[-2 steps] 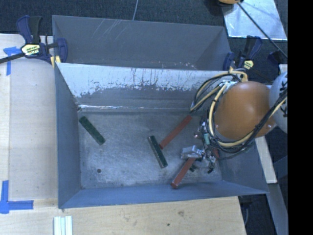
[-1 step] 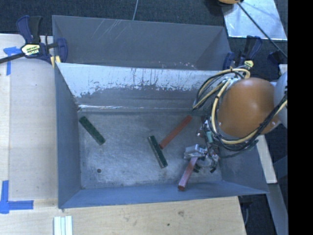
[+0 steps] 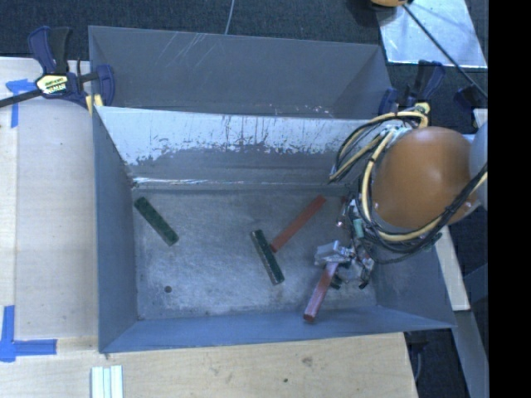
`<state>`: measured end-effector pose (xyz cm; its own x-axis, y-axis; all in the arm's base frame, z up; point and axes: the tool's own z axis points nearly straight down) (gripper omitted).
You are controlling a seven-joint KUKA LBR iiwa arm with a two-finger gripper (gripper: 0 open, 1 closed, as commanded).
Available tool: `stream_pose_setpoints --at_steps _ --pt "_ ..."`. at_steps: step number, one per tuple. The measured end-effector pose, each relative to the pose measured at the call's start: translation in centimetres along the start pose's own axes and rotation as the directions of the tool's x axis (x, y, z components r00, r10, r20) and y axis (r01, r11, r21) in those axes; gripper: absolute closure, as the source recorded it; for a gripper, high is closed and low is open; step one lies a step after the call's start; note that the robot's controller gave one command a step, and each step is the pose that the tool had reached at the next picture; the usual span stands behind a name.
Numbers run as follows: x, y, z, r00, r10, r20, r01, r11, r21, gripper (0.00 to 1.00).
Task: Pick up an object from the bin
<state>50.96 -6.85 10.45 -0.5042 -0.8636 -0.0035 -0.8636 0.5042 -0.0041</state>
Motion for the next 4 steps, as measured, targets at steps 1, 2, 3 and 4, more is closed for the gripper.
stream_pose_setpoints --at_steps 1,2,3,4 --pt "0.0 0.0 -0.4 1.000 0.000 0.000 0.000 1.000 0.001 1.00" --pt "0.0 0.1 -0.7 1.000 0.001 -0.002 -0.001 1.000 -0.003 1.00" --pt "0.0 0.2 -2.1 1.000 0.001 -0.004 -0.001 1.000 -0.009 1.00" --pt "0.0 0.1 -3.6 1.000 0.001 -0.002 -0.001 1.000 -0.006 1.00"
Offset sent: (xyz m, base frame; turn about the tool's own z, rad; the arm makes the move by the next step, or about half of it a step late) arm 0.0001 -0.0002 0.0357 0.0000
